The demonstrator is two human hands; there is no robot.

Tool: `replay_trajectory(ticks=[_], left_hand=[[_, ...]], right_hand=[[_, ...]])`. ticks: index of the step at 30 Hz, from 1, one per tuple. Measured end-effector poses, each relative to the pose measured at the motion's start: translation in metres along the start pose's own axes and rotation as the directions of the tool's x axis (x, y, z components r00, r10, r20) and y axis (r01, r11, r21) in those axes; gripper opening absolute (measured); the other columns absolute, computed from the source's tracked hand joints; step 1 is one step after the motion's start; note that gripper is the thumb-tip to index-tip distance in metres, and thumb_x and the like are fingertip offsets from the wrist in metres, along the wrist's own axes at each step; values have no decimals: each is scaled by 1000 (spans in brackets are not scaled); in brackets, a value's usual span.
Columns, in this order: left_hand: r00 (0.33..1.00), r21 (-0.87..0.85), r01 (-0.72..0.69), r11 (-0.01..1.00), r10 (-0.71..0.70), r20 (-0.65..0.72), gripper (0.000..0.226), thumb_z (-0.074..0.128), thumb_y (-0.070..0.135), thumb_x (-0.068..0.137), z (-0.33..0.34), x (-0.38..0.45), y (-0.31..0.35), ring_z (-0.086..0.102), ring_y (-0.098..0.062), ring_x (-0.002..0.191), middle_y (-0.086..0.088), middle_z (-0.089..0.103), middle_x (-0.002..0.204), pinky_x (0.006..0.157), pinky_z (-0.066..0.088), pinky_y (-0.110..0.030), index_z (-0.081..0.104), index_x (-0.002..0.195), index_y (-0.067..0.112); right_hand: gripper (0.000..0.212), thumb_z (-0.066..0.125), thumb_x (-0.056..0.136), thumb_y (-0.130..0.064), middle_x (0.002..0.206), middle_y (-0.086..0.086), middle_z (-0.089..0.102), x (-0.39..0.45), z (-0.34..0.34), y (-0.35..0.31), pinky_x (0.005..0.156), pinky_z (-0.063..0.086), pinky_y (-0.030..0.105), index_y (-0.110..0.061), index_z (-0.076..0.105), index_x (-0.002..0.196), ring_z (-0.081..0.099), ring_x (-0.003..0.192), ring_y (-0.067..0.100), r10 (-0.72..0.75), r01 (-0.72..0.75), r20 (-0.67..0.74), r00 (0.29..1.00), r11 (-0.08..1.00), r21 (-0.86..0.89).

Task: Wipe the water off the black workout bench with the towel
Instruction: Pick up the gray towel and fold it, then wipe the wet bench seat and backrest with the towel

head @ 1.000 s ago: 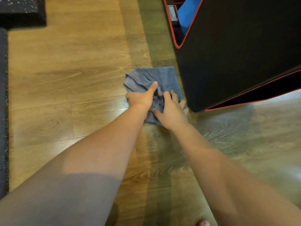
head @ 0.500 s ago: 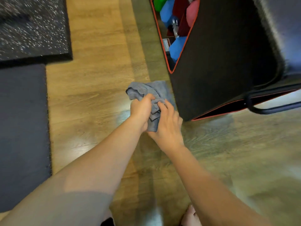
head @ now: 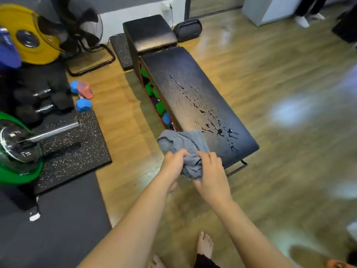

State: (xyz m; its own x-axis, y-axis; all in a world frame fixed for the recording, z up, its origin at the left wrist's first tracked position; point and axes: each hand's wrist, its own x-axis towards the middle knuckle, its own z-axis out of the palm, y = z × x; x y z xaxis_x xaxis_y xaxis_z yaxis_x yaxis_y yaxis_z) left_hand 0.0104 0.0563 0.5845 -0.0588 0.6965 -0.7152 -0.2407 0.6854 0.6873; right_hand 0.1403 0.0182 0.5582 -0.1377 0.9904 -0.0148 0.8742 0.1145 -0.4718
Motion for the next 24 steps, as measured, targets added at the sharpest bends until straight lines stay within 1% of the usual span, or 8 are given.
replay_trajectory(ticks=[5,9,14,17,19,21,22,24], left_hand=[[986,116,124,985,-135,93,66,69,38,54,37,53,20,71,-26,81,-11,73,101,70,59,-40,62,112,8],[977,211,101,972,-138,166,45,66,43,78,69,107,32,69,-17,74,-6,74,99,52,50,-21,66,112,13],[964,415,-5,910,-106,245,47,50,59,87,97,182,48,68,-19,78,-1,73,93,67,53,-30,65,101,17],[992,481,-61,875,0,127,45,44,56,91,97,224,42,62,-20,78,-5,70,97,72,47,-32,61,93,15],[995,623,-93,777,91,34,39,52,51,89,87,253,32,60,-23,93,-9,66,107,84,45,-34,60,100,14],[982,731,-78,678,179,-61,45,60,43,85,77,280,25,54,-28,113,-10,57,120,97,42,-36,55,116,11],[973,770,-52,636,205,-103,52,62,41,84,73,293,24,47,-30,123,-11,50,129,103,38,-38,50,124,11],[958,808,25,589,217,-188,68,62,40,83,70,313,26,28,-31,138,-10,27,151,111,26,-43,34,139,13]], right_hand=[[51,68,78,-19,113,3,42,40,-11,32,73,50,48,-20,44,123,46,100,30,173,-173,16,985,984,29],[43,62,83,-19,116,3,43,89,-5,78,74,49,48,-21,43,121,46,106,30,272,-272,11,962,962,29],[58,74,67,-9,114,12,52,137,5,122,64,50,47,-15,52,121,51,90,36,265,-291,-179,948,946,-140],[64,81,59,-9,120,15,54,142,28,145,70,50,50,-13,55,117,53,95,40,330,-357,-154,931,911,-205],[63,81,65,-23,129,15,51,128,57,156,83,49,50,-16,55,121,53,112,40,407,-379,65,911,890,-253],[69,70,72,-58,139,10,47,110,84,160,96,42,53,-22,51,127,45,130,38,438,-368,210,874,879,-302],[73,60,72,-73,138,7,49,106,93,160,97,41,54,-25,52,126,45,131,36,449,-387,199,871,877,-284],[73,48,74,-84,125,3,53,110,99,159,92,42,50,-26,56,117,50,121,33,495,-473,62,867,855,-212]])
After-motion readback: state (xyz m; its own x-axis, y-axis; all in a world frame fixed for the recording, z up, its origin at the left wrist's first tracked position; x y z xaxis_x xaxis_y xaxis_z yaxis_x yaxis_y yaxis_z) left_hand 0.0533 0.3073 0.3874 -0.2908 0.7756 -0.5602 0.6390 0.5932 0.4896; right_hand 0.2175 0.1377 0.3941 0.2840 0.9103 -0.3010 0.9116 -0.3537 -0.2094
